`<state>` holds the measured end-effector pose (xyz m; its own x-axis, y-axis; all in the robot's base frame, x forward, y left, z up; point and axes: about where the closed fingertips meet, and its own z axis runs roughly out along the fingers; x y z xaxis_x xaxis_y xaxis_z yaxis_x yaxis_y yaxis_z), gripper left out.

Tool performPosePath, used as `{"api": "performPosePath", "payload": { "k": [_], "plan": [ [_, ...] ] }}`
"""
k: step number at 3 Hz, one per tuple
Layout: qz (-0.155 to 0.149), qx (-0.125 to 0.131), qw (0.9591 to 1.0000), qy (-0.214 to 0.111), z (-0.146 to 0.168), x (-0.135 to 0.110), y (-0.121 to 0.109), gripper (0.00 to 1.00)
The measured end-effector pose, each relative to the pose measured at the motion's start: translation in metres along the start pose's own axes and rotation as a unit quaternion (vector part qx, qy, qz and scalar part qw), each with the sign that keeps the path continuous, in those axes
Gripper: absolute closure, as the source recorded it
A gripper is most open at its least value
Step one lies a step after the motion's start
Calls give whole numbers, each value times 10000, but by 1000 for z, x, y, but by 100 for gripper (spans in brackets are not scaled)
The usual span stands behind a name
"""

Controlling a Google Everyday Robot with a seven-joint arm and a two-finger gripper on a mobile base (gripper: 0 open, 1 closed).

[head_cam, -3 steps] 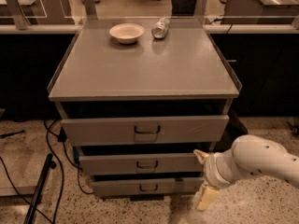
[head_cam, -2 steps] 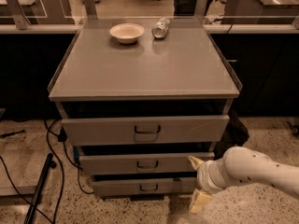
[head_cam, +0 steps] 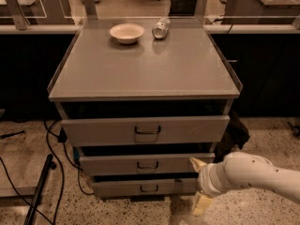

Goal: Open middle drawer

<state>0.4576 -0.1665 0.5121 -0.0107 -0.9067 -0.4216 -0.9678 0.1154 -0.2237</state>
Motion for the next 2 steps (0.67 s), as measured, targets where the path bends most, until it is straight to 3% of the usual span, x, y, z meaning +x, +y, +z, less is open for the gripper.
{"api": "performPosePath", "payload": {
  "k": [1,2],
  "plan": [
    [-217,259,9994,23,16,12,-8,0],
    [-409,355,9985,-31,40,21,-22,0]
  ]
}}
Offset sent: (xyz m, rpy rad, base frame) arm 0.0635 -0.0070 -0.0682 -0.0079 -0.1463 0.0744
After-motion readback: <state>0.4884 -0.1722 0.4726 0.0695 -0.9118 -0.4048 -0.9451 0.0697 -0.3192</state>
